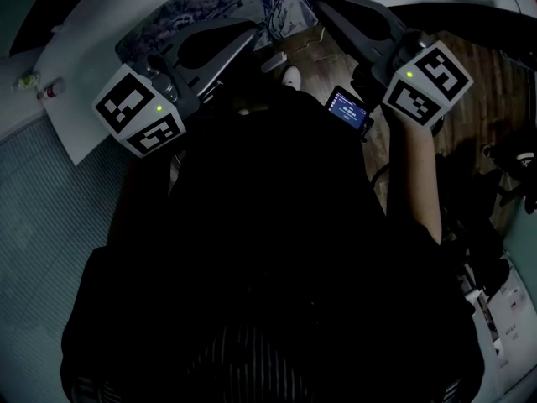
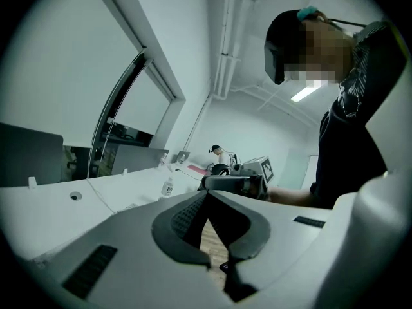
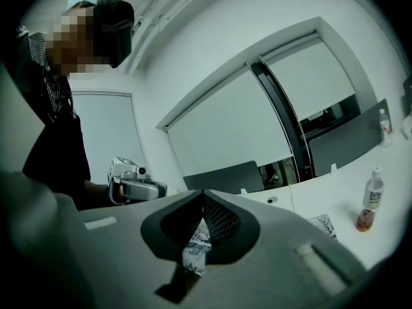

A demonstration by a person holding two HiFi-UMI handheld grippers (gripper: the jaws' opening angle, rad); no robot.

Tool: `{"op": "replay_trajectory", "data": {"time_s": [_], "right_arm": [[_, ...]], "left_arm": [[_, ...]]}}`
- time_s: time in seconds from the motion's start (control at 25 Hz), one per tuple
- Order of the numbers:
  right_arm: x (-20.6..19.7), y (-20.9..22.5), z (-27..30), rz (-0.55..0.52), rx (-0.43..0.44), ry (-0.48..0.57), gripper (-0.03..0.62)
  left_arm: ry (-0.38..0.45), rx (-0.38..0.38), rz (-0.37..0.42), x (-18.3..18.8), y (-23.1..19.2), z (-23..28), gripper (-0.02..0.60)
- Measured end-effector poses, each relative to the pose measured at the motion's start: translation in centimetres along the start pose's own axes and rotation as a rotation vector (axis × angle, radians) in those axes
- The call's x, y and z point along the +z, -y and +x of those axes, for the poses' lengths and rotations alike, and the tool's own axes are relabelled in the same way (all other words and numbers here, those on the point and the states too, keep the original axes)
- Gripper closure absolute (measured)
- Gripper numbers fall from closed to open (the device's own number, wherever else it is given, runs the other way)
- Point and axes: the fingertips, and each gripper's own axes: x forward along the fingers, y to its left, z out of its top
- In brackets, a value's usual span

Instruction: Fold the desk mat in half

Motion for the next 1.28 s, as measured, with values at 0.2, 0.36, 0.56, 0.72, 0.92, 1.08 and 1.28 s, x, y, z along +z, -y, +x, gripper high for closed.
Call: {"op": "replay_trajectory", "data": {"time_s": [0.2,0.36,0.56,0.72,0.92,1.08,1.28], "right_arm": [[-0.7,3.7,-2.7,0.036,0.041,-0.007,0.589],[-1.8,4.6,-2.9,0.051,0.039,-0.008,0.589],[-2.8,5.5,-3.0,0.075,0.032,-0.016,0.589],[-2.2,5.1,-3.4,0.057,0.000,-0.005,0.589],[-1.7,5.2,-5.5,0.045,-0.078,0.023,0.589],[-2.2,8.2,-7.0,0.066,-0.176,0.027,0.589],[-3.0,12.0,-8.3,0.084,-0.270,0.003,0.589]], "left_arm": [[-0.054,0.076,0.024,0.2,-0.6,3.7,0.572],[-0.055,0.102,0.010,0.2,-1.3,3.6,0.572],[-0.078,0.059,-0.005,-0.9,-0.4,4.4,0.572],[-0.077,0.025,-0.020,-1.0,0.1,4.8,0.572],[-0.068,-0.066,0.015,0.1,1.2,6.6,0.572],[-0.075,-0.128,0.002,0.2,0.2,8.9,0.572],[-0.061,-0.136,-0.082,-0.2,-1.7,9.5,0.572]]}}
